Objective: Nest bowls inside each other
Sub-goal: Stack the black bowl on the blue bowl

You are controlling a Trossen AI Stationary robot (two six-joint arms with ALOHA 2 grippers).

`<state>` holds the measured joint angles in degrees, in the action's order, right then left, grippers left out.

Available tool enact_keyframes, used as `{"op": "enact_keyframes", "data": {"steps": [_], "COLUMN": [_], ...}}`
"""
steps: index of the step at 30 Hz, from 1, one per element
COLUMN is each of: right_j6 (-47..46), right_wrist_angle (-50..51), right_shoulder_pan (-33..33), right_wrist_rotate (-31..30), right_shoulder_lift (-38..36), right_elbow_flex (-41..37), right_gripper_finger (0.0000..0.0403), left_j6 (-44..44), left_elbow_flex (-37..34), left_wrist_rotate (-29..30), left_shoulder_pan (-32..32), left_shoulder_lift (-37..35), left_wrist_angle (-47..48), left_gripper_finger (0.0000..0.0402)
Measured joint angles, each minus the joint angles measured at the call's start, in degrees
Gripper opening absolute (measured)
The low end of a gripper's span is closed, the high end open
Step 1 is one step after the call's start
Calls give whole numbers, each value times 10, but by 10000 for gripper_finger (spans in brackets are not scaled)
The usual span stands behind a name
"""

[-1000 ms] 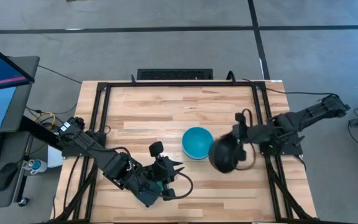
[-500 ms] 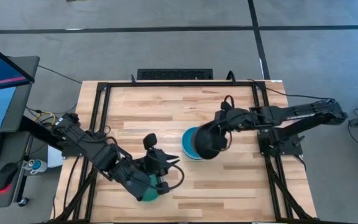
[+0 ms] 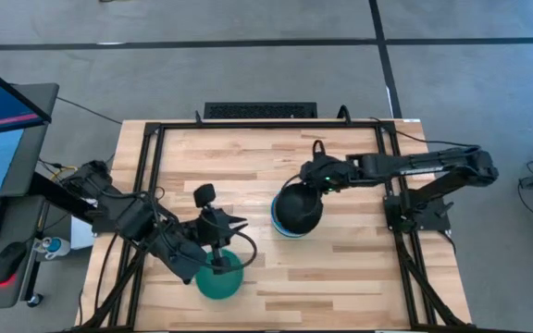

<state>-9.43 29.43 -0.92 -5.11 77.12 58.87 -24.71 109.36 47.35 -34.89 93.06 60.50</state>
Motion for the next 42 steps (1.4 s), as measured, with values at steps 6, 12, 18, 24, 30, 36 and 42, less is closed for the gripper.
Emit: {"op": "enact_keyframes", "data": {"steps": [6,12,18,24,30,36,42], "right_j6": [-2,19,39,39,52,53,50], "right_wrist_angle": [34,158,185,209,202,173,175], "right_shoulder_pan": [-16,-31,-37,-39,-35,-24,-24], "right_wrist_rotate": [23,28,45,55,61,75,95], "right_shoulder_lift": [44,82,96,101,142,175,182], "right_elbow_flex": [35,108,140,142,141,144,142], "right_gripper_finger": [15,15,15,15,15,17,71], "left_j6": [-1,-5,-12,-30,-33,-41,-41], "left_elbow_flex": [0,0,0,0,0,0,0], "left_wrist_rotate": [0,0,-2,-5,-5,-5,-5], "left_shoulder_pan": [0,3,3,3,3,3,3], "left_shoulder_lift": [-25,-42,-45,-45,-45,-45,-45], "left_wrist_angle": [47,92,119,140,138,138,138], "left_gripper_finger": [32,32,32,32,32,32,32]}}
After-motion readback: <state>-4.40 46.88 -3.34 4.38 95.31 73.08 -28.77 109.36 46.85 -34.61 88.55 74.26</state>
